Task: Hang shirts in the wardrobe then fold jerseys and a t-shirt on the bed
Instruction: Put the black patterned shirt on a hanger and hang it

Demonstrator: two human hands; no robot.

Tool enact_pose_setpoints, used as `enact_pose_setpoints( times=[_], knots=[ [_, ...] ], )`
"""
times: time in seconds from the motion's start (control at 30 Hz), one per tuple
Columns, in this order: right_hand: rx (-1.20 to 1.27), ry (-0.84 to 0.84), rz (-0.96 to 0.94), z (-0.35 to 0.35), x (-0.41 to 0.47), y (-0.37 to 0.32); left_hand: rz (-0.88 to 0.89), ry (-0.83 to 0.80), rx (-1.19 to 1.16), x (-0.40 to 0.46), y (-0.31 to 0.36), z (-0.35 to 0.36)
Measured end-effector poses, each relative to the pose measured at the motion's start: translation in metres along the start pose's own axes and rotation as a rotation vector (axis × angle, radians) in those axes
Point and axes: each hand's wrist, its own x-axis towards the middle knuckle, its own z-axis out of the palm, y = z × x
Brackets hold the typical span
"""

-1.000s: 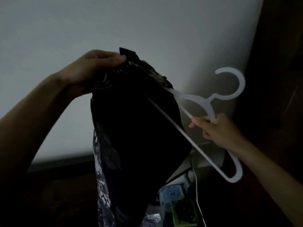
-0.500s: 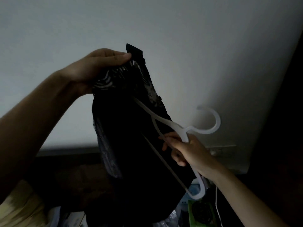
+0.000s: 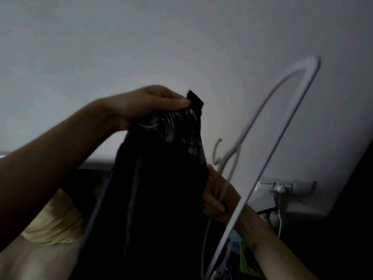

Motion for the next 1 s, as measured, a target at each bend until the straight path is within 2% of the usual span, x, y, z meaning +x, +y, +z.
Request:
enact_pose_setpoints(
  times=[0.07,0.2,0.27,0.37,0.53,0.63,0.7,0.83,0.9,1.0],
  knots=[
    [0.026,-0.012,0.002,0.02,0.004,-0.004,-0.052,-0.031,0.007,0.006,-0.01,0.01],
    [-0.034,0.295,-0.095,0.031,-0.016,-0.047,-0.155,-0.062,0.1,0.009,-0.026,-0.001],
    [-0.203,0.526,-0.118,0.031,-0.022,-0.075,-0.27,-0.167,0.193,0.009,-0.038,-0.002],
    [-0.382,0.73,-0.197,0.039,-0.024,-0.115,-0.35,-0.287,0.194,0.017,-0.055,0.006],
    [-0.543,0.814,-0.202,0.058,-0.036,-0.172,-0.307,-0.307,-0.017,0.029,-0.072,-0.002],
    [-0.733,0.911,-0.206,0.065,-0.046,-0.193,-0.275,-0.32,0.049,0.039,-0.074,-0.005],
    [-0.887,0.961,-0.248,0.067,-0.055,-0.204,-0.192,-0.216,0.148,0.048,-0.065,-0.006],
    [-1.164,1.001,-0.235,0.064,-0.077,-0.218,0.178,0.179,0.418,0.075,-0.029,-0.005],
    [-1.233,1.024,-0.222,0.062,-0.087,-0.224,0.332,0.364,0.662,0.091,-0.011,-0.003],
    [-1.282,1.095,-0.314,0.063,-0.1,-0.233,0.397,0.646,1.161,0.113,0.013,0.001]
  ],
)
